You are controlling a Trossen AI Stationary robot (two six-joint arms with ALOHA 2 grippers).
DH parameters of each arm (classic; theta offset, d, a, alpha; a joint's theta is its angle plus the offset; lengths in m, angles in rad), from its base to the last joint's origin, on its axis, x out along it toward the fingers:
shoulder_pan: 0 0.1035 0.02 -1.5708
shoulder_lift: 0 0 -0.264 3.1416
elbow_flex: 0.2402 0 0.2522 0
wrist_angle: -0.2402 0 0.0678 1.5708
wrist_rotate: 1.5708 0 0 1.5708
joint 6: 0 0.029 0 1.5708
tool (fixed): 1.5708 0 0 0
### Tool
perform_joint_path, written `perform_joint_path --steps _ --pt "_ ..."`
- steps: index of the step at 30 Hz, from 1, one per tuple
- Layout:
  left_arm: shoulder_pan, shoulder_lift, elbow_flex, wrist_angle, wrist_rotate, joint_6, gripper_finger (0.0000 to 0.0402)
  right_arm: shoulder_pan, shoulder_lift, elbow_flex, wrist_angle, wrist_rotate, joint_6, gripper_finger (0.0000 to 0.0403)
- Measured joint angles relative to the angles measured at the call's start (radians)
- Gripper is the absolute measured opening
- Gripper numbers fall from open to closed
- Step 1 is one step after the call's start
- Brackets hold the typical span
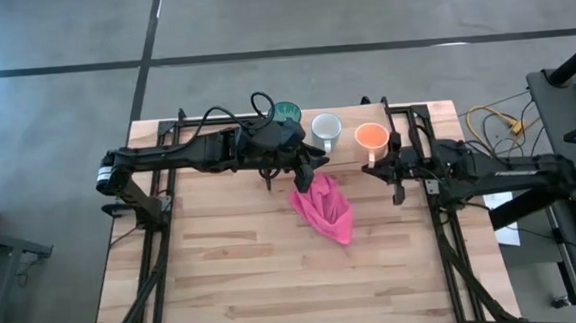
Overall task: Stack small to large cups/mugs on shelf
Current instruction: Put the yellow cup on the shelf
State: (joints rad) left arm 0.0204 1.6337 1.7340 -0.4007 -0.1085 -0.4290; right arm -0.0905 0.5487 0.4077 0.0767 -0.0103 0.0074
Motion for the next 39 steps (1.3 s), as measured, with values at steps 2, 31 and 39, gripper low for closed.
perform_joint_path --steps 2,31,39 --pt "0.0 0.0 0.0 0.0 0.0 0.003 0.0092 -0.022 0.001 -0.013 0.018 -0.027 0.0 0.0012" --pt "0.0 0.0 0.0 0.002 0.0 0.05 0.0092 -0.466 0.172 -0.152 0.315 -0.414 0.045 0.0012" --pt "0.0 0.0 0.0 0.001 0.0 0.05 0.0092 -0.473 0.236 -0.149 0.354 -0.423 0.04 0.0012"
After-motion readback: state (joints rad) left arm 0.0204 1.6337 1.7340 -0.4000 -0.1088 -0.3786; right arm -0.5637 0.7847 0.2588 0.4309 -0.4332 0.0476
